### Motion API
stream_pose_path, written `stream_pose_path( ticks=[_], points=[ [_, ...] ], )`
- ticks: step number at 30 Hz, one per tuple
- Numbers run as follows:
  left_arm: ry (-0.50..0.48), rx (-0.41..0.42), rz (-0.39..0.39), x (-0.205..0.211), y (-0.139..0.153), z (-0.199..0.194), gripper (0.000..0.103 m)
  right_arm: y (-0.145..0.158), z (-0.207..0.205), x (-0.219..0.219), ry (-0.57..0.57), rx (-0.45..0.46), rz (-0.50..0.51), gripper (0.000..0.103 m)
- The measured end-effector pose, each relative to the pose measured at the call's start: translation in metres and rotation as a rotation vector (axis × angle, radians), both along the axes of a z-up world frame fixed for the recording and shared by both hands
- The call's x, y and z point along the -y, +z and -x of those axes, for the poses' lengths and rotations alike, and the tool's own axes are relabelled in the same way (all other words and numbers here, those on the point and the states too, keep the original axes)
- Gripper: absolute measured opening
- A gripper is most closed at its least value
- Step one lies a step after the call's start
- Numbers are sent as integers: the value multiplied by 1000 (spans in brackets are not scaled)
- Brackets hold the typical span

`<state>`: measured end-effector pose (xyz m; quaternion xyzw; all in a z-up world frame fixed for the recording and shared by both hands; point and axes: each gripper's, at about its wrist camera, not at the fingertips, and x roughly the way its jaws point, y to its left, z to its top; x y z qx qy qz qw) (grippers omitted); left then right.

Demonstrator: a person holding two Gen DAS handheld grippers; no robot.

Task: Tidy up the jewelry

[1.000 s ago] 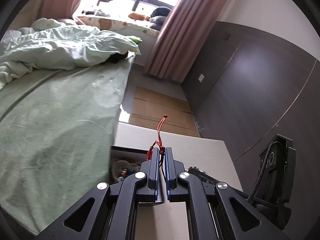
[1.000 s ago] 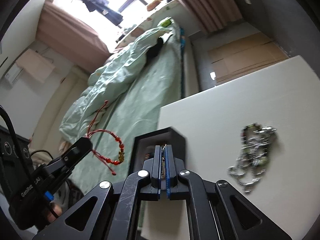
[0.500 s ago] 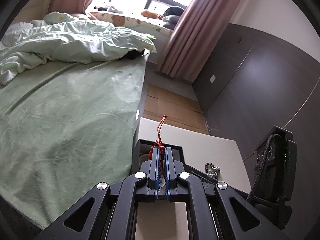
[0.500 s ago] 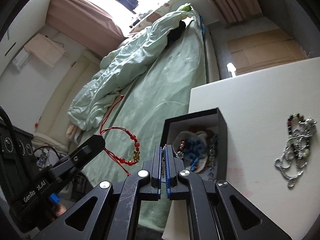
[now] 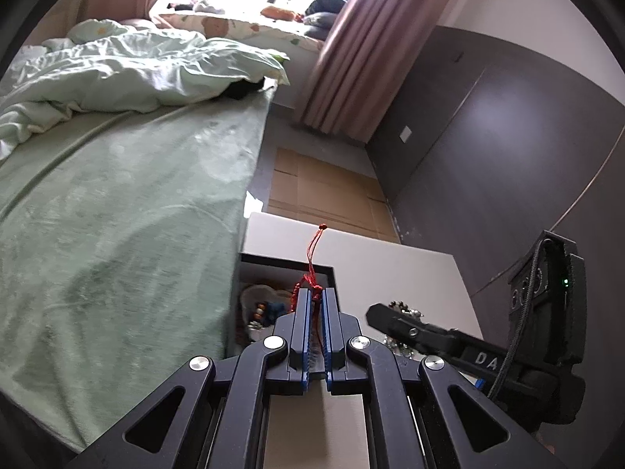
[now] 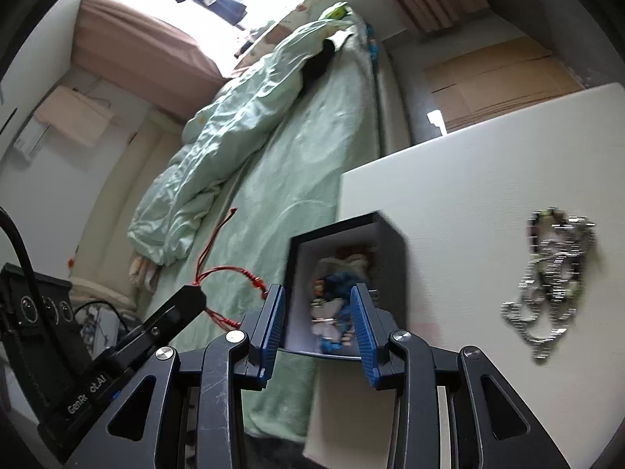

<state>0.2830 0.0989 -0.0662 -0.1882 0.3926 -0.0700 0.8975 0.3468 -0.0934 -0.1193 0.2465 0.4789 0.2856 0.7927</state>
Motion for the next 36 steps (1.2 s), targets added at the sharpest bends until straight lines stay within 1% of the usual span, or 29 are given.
stream_pose_path(
  ticks=[4, 6, 8, 11, 12, 14, 15, 16, 18, 20, 27, 29, 30, 31, 33, 36],
  points=[
    [-20, -14, -9, 16, -5, -7, 5, 0, -1, 24, -44, -10, -7, 36],
    [-10, -25, -25, 21, -8, -10, 5, -1, -3, 36, -64, -14, -4, 36],
    [-14, -57, -37, 26, -14, -15, 6, -3, -6, 46, -78, -22, -9, 36],
    [-20, -102, -27, 30, -21, -23, 8, -4, -8, 61, -106, -30, -11, 36],
    [-19, -105, -30, 32, -22, -23, 11, -5, -8, 67, -113, -32, -14, 36],
    [-19, -107, -32, 36, -23, -24, 30, -6, -9, 73, -119, -32, -22, 36],
    [-19, -104, -33, 38, -23, -25, 49, -5, -9, 77, -123, -32, -24, 36],
    [-18, -91, -38, 42, -22, -24, 59, -5, -9, 81, -126, -30, -25, 36],
    [-24, -67, -51, 49, -19, -22, 61, -5, -9, 88, -134, -29, -25, 36],
    [-37, -67, -66, 57, -18, -24, 61, -7, -10, 97, -148, -31, -16, 36],
    [-90, -71, -58, 88, -22, -37, 61, -14, -11, 128, -208, -56, 10, 37],
    [-116, -80, -55, 99, -25, -42, 61, -16, -11, 136, -224, -61, 13, 46],
    [-126, -87, -56, 103, -26, -44, 61, -17, -11, 140, -234, -61, 15, 55],
    [-137, -96, -59, 108, -28, -47, 61, -17, -11, 144, -246, -59, 21, 61],
    [-156, -113, -67, 118, -33, -52, 61, -19, -9, 153, -273, -64, 31, 66],
    [-185, -131, -72, 130, -40, -63, 61, -23, -10, 167, -310, -85, 18, 66]
  ],
)
